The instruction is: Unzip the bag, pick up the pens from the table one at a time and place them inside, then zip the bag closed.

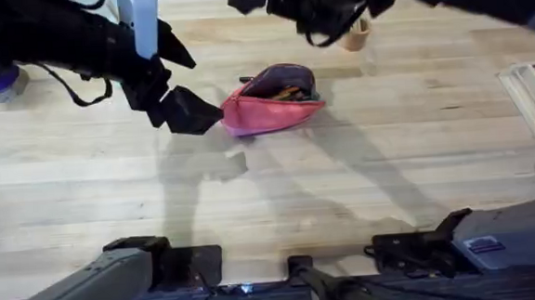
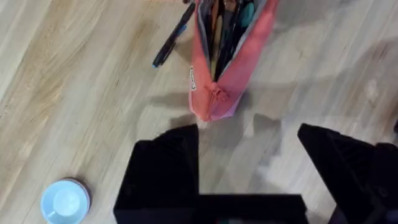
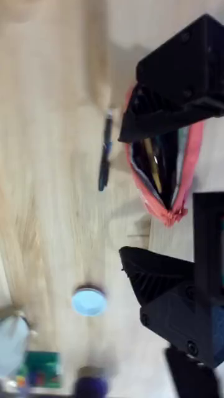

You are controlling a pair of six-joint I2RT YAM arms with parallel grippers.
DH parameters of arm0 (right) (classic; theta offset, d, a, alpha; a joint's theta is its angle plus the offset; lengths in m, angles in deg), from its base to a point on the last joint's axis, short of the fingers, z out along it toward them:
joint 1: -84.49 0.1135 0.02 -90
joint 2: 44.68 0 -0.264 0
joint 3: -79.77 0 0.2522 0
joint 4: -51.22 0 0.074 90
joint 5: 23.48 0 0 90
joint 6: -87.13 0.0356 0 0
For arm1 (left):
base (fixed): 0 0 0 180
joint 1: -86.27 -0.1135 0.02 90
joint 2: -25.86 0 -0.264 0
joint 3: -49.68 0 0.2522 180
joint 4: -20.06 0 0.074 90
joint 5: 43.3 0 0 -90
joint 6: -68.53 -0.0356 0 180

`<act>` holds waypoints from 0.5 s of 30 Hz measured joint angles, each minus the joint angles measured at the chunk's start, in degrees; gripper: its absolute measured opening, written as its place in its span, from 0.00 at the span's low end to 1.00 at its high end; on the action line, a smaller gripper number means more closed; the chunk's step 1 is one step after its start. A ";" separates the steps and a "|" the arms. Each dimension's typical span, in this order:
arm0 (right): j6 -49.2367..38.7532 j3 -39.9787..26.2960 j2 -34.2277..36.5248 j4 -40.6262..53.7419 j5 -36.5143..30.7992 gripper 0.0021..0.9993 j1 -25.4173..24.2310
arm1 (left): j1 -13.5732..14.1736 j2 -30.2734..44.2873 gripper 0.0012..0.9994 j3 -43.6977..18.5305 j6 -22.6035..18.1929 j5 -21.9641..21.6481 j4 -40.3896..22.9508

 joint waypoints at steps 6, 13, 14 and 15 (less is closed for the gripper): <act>-17.00 -2.54 -0.06 0.69 1.15 1.00 -0.52 | 0.00 0.00 0.99 0.00 0.00 0.00 0.00; -31.73 -2.97 -0.04 5.39 2.17 1.00 -4.23 | 0.00 0.00 0.99 0.00 0.00 0.00 -0.01; -33.85 -2.97 -0.04 6.06 2.17 1.00 -4.79 | 0.00 0.00 0.99 0.00 0.00 0.01 0.00; -35.50 -2.97 -0.04 6.59 2.19 1.00 -5.20 | 0.00 0.00 0.99 0.00 0.00 0.02 0.00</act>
